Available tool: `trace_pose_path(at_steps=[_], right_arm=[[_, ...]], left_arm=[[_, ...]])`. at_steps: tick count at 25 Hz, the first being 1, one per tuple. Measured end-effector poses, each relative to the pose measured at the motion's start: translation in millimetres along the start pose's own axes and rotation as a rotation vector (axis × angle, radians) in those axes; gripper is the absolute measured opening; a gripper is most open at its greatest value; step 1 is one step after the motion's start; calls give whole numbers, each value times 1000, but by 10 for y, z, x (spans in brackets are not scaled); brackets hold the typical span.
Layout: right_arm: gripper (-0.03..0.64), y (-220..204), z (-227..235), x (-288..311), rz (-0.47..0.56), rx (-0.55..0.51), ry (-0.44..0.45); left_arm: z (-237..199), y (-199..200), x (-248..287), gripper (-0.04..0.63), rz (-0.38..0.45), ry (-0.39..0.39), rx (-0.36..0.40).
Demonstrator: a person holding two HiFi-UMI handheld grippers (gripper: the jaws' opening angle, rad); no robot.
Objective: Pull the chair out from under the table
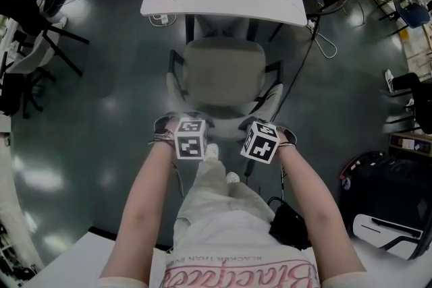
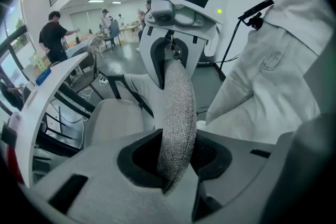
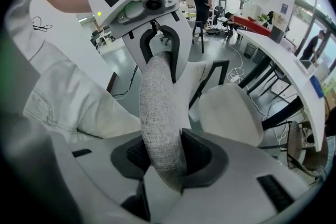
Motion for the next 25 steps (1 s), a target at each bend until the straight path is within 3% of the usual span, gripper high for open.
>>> trace_pose_path(at_steps=[17,25], right_arm=[[129,-265,-1029,-83,2,-3,33],[164,-262,-1151,-237,103,-4,-58]], left_arm=[[1059,138,163,117,-39,7,-19],[1184,251,71,151,8,144,-91]])
Point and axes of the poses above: the fingertips, and each gripper's own axes: x forward along the fingers, z to its right, y out of its top, the point moved 2 cm from there along -x, backward along the fingers, and after that the axes turned 15 degrees about z, right-handed, at the moved point
